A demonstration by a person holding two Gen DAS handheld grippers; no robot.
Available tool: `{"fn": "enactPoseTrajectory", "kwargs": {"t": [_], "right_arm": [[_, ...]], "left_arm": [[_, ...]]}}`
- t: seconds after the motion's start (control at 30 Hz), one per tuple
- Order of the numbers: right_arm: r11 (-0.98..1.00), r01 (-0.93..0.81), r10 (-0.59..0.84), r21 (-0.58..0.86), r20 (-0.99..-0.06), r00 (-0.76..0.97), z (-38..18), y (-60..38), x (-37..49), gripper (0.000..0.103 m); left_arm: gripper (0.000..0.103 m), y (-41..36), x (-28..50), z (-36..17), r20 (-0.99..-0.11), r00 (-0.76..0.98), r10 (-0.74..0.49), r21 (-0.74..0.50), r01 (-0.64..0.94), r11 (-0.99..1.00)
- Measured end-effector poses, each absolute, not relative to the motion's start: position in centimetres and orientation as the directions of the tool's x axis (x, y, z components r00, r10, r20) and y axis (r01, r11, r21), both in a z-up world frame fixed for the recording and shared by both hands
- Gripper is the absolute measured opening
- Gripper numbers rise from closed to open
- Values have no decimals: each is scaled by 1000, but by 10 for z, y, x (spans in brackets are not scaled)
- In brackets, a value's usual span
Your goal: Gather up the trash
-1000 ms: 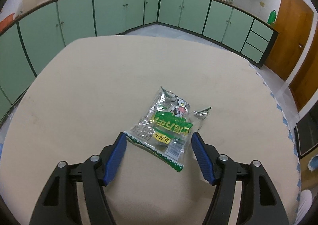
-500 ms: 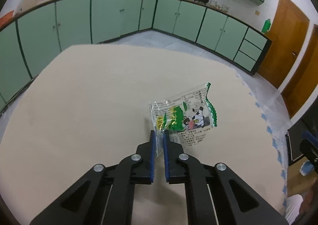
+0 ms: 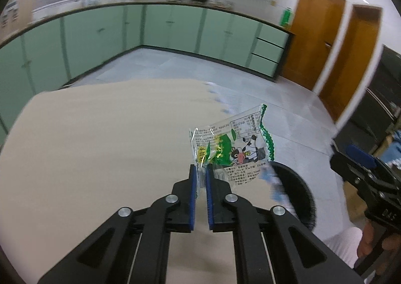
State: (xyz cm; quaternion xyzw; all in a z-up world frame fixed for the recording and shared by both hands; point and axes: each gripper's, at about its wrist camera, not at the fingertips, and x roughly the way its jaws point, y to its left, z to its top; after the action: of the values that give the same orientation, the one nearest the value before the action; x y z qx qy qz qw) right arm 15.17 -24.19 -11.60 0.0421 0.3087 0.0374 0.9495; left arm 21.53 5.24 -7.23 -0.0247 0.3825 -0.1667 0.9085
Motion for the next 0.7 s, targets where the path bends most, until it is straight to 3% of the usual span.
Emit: {"fn": "enactPoseTrajectory", "kwargs": {"t": [0.37,0.67,0.7], "right_arm": [[982,168,-88,91,-566,820,-119,-346,108,90],[967,230,-126,113,-571,811,-136,-386,93,90],[965,233,-126,117,-572,810,-138,-388,93,90]], "left_arm": [[9,-81,215,-88,-717,529,-454,-183,486,854],[17,-140,234,-112,-758,459,-463,-188,526,829],[22,-141,231,-113,-759,456,-464,-188,529,827]]}}
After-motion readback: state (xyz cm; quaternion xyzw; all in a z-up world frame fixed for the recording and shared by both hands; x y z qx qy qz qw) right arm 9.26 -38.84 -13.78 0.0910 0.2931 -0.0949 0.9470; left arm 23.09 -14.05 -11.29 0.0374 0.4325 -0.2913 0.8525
